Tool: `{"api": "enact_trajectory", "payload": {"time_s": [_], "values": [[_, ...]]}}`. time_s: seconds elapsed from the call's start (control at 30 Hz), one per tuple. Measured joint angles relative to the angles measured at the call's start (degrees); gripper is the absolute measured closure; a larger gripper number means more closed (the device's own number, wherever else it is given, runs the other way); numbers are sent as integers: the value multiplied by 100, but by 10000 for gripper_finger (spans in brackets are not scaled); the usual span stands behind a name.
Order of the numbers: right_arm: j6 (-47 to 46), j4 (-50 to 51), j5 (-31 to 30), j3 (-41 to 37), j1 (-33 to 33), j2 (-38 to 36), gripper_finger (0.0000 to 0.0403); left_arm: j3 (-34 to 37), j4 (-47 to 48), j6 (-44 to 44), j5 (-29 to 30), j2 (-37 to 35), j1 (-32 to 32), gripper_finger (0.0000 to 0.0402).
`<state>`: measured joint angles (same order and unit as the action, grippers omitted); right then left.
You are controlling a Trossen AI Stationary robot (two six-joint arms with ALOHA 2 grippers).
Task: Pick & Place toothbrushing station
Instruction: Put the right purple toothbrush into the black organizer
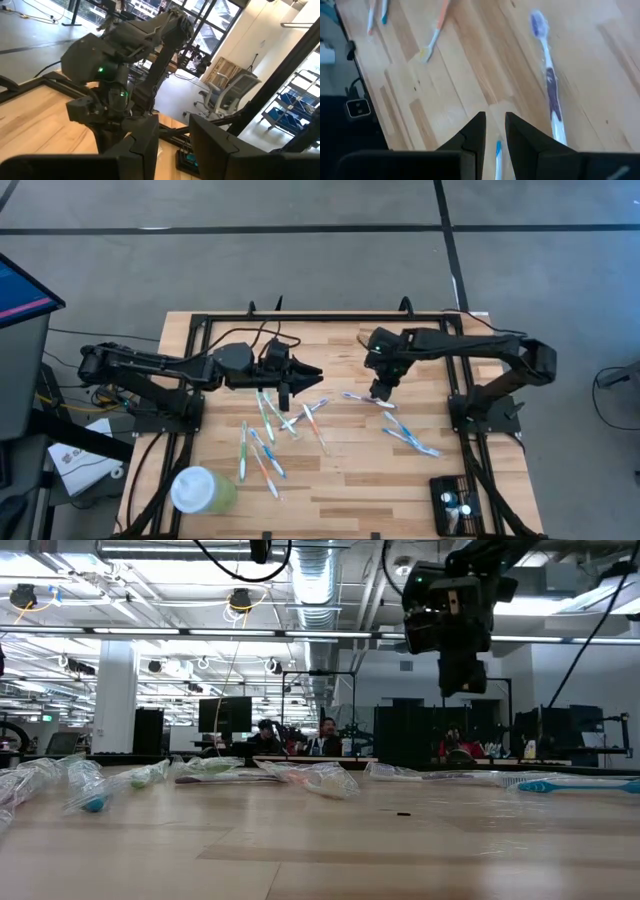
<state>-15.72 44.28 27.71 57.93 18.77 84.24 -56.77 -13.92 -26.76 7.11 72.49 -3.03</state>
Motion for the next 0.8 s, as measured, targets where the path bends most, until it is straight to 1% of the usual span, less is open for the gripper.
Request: {"api": "enact_trajectory", "payload": {"time_s": [0.1, 0.27, 0.4, 0.8], "values": [[285, 29, -18, 50, -77, 202, 337, 0, 11, 0, -8, -1, 0, 297], [345, 59, -198, 50, -147, 583, 337, 0, 29, 0, -130, -1, 0, 297], [403, 23, -231, 50, -156, 700, 337, 0, 109, -2, -158, 0, -26, 297], [316, 67, -228, 50, -149, 646, 337, 0, 213, -2, -160, -1, -26, 297]]}}
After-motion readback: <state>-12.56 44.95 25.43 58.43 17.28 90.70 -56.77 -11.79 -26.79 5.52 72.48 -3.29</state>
